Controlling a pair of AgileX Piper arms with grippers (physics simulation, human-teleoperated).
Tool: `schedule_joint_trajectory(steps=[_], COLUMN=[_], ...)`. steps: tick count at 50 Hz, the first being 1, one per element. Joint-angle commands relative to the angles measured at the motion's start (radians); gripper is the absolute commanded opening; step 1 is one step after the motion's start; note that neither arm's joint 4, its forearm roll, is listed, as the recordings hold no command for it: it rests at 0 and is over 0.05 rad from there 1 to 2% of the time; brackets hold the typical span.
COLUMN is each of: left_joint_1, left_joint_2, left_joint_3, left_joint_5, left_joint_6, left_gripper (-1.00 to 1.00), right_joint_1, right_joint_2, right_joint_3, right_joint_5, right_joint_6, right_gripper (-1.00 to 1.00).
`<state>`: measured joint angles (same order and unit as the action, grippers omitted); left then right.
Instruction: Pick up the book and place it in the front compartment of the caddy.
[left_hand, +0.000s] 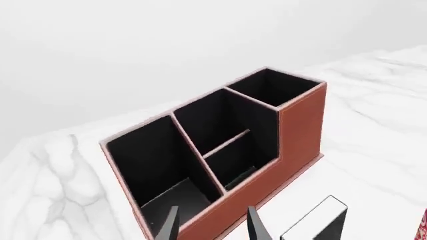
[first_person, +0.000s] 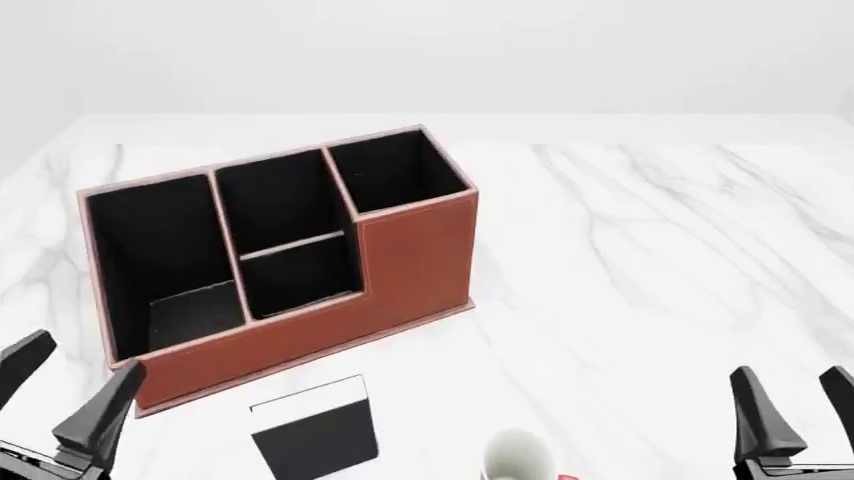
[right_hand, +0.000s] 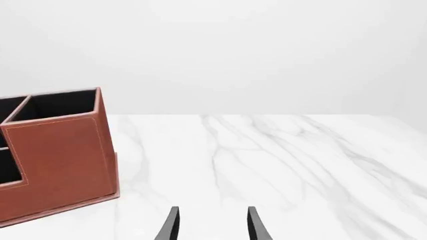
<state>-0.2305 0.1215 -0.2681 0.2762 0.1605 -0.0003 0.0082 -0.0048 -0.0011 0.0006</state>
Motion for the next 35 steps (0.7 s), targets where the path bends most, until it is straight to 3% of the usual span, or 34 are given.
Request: schedule_joint_trajectory(steps=[1, 8, 10, 13, 17, 25, 27, 35], left_joint_1=[-0.133, -0.206, -0.262, -0.329, -0.402, -0.404, -0.395, -0.462], left_joint_2=[0.149, 0.26, 0.304, 0.361, 0.421, 0.504, 0.518, 0.606], left_joint_3=[-0.184, -0.273, -0.323, -0.357, -0.424, -0.505, -0.507, -0.577], left_joint_5=[0.123, 0.194, 0.247, 0.294, 0.348, 0.428, 0.445, 0.576], left_joint_6=[0.075, 0.123, 0.14, 0.235, 0.252, 0.332, 0.396, 0.425], left_gripper=[1.0, 1.0, 1.0, 1.0, 1.0, 1.0, 1.0, 1.0], right_joint_1=[0.0, 0.0, 0.0, 0.0, 0.0, 0.0, 0.0, 0.0], right_joint_2=[-0.001, -0.001, -0.001, -0.001, -0.001, -0.001, -0.001, -0.001], right_joint_3=[0.001, 0.001, 0.001, 0.001, 0.001, 0.001, 0.001, 0.001], right_joint_5=[0.0, 0.0, 0.0, 0.0, 0.0, 0.0, 0.0, 0.0], right_joint_6=[0.0, 0.0, 0.0, 0.0, 0.0, 0.0, 0.0, 0.0], right_gripper=[1.0, 1.0, 1.0, 1.0, 1.0, 1.0, 1.0, 1.0])
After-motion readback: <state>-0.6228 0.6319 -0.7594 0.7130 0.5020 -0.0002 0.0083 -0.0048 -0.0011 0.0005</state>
